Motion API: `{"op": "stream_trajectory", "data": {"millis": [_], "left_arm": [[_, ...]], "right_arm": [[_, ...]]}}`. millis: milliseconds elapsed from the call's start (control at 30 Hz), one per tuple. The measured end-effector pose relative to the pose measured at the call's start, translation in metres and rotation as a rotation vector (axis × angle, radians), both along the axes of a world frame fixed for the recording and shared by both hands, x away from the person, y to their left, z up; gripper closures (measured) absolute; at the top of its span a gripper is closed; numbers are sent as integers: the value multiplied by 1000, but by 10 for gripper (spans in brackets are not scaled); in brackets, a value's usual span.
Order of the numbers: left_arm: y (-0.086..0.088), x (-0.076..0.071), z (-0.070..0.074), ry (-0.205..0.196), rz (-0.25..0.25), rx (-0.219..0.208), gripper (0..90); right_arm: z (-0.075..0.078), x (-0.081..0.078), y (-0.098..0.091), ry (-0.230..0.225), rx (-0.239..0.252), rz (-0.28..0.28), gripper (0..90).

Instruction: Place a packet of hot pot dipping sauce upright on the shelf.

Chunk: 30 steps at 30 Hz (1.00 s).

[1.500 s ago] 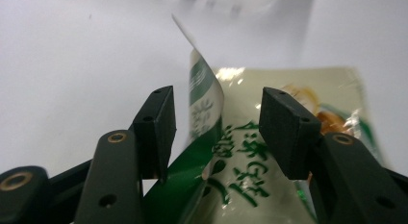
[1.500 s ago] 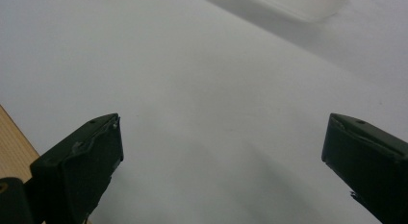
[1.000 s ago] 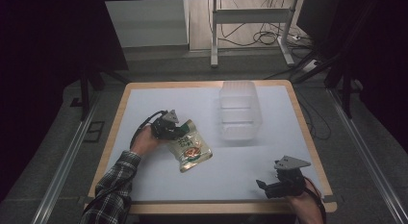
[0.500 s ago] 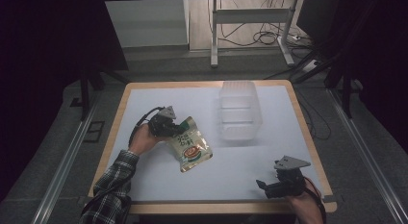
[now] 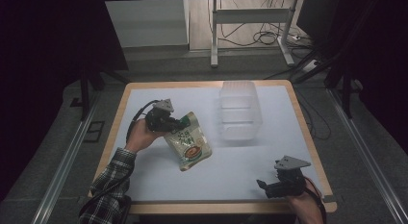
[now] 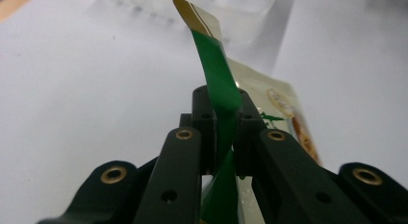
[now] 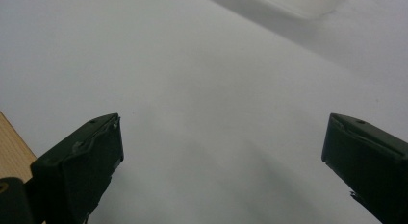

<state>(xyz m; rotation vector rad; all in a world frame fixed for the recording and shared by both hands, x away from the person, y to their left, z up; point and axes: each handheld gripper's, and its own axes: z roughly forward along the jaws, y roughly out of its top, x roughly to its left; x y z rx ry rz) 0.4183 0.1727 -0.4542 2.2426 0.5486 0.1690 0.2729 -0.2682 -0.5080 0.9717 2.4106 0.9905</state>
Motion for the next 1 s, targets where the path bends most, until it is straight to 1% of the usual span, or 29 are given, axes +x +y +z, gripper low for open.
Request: {"op": "stream_trajectory", "data": {"millis": [167, 267, 300, 367, 400, 467, 633, 667, 800, 900, 1000], "left_arm": [[5, -5, 19, -21, 2, -38, 839], [7, -6, 28, -28, 6, -55, 839], [8, -6, 32, -33, 0, -52, 839], [9, -7, 37, -38, 1, -60, 840], [9, -7, 40, -44, 4, -58, 840], [9, -6, 45, -61, 12, -37, 840], [11, -1, 55, -79, 33, -39, 841], [10, 0, 58, -84, 33, -34, 841], [6, 3, 66, -92, 18, -39, 840], [-1, 5, 70, -97, 8, -43, 840], [-9, 8, 75, -103, -4, -38, 840]], "right_arm": [[0, 0, 0, 0, -4, -1, 8], [0, 0, 0, -1, -6, -1, 8], [0, 0, 0, -1, -6, -1, 8], [0, 0, 0, -1, -7, -2, 8], [0, 0, 0, 0, -7, -1, 8], [0, 0, 0, -1, -7, -1, 8], [0, 0, 0, 0, -7, -1, 8], [0, 0, 0, 0, -7, -1, 8], [0, 0, 0, 2, -7, 0, 8], [0, 0, 0, 2, -8, 2, 8], [0, 0, 0, 4, -5, 2, 8]]}}
